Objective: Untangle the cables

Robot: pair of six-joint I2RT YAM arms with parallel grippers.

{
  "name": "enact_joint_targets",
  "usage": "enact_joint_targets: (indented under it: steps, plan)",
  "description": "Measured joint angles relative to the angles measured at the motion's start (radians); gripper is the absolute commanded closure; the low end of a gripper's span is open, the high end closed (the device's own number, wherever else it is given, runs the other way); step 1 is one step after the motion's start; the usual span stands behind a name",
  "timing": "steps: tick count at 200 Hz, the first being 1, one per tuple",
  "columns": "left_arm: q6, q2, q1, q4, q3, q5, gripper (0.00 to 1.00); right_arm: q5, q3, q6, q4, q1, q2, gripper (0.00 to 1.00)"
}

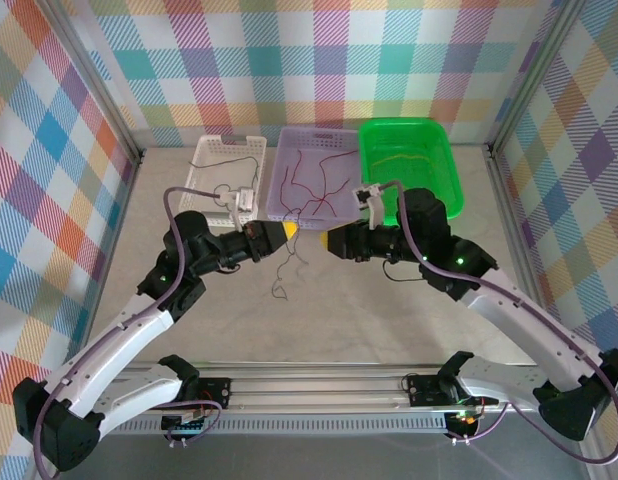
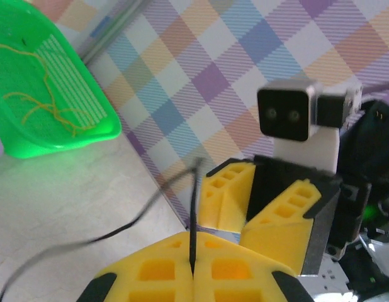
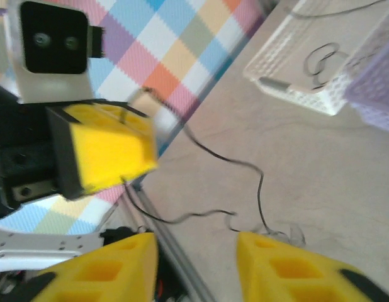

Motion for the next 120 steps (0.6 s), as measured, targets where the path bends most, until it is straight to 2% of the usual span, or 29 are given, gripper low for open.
enact_joint_targets:
  steps: [13,36,75,120]
  plan:
    - [0.011,0.009,0.03,-0.032,0.034,-0.014,1.0,0.044,-0.018,0.005,-0.002,-0.013,-0.034,0.43]
    - [0.03,0.033,0.089,-0.092,0.109,-0.035,1.0,0.12,-0.056,0.006,-0.005,-0.032,-0.096,0.32]
    - [0.081,0.064,0.155,-0.192,0.243,-0.064,1.0,0.228,-0.122,0.023,-0.006,-0.048,-0.174,0.01]
    - [0.139,0.117,0.229,-0.278,0.372,-0.089,1.0,0.376,-0.234,0.039,-0.005,-0.056,-0.249,0.0]
